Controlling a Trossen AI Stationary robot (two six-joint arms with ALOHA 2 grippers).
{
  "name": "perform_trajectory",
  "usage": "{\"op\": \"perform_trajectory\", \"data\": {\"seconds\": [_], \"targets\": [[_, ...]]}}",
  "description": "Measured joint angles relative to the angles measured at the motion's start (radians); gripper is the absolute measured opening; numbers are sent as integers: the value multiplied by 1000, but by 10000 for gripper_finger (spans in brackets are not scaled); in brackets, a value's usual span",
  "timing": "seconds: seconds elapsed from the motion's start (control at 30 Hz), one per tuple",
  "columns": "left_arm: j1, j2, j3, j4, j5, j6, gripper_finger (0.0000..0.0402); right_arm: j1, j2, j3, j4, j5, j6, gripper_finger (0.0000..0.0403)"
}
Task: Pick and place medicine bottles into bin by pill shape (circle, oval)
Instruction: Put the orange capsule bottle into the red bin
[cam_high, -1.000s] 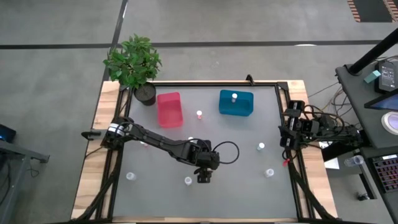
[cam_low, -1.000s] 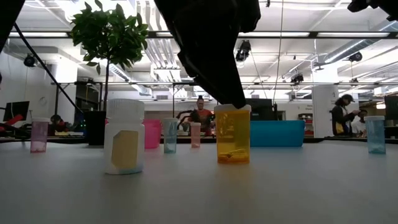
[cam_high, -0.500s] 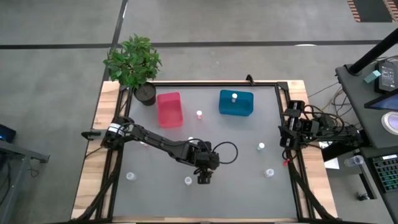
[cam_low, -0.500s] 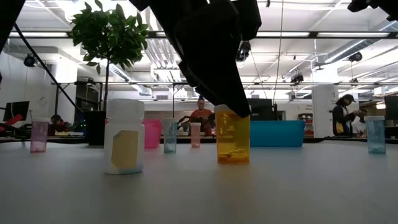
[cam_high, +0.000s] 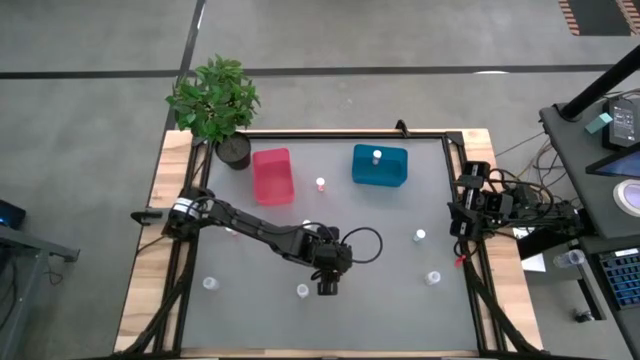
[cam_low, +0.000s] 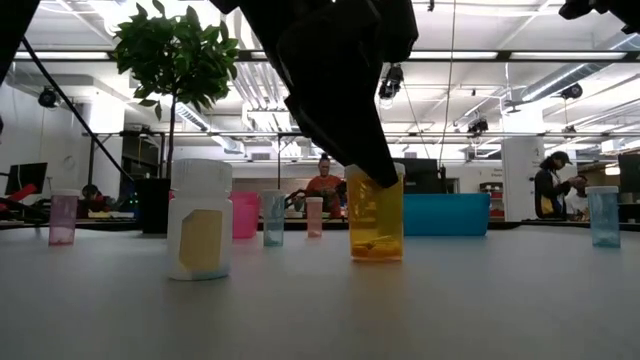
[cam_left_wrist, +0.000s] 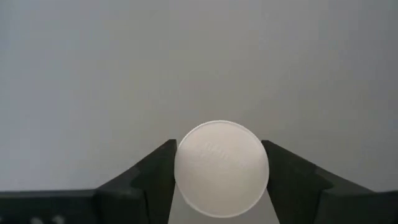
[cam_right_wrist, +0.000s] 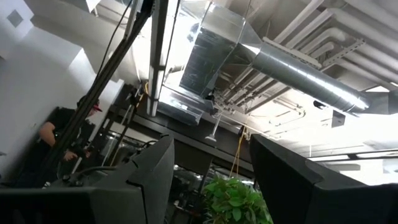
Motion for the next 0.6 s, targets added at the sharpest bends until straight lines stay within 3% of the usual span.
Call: {"op": "perform_trajectory", "data": {"seconds": [0.37, 0.6], "targets": [[30, -190, 18, -184, -86, 9, 200, 0, 0, 0, -7, 28, -2, 200], [138, -325, -7, -431, -190, -42, 201, -2, 0, 0, -8, 27, -1, 200]]}}
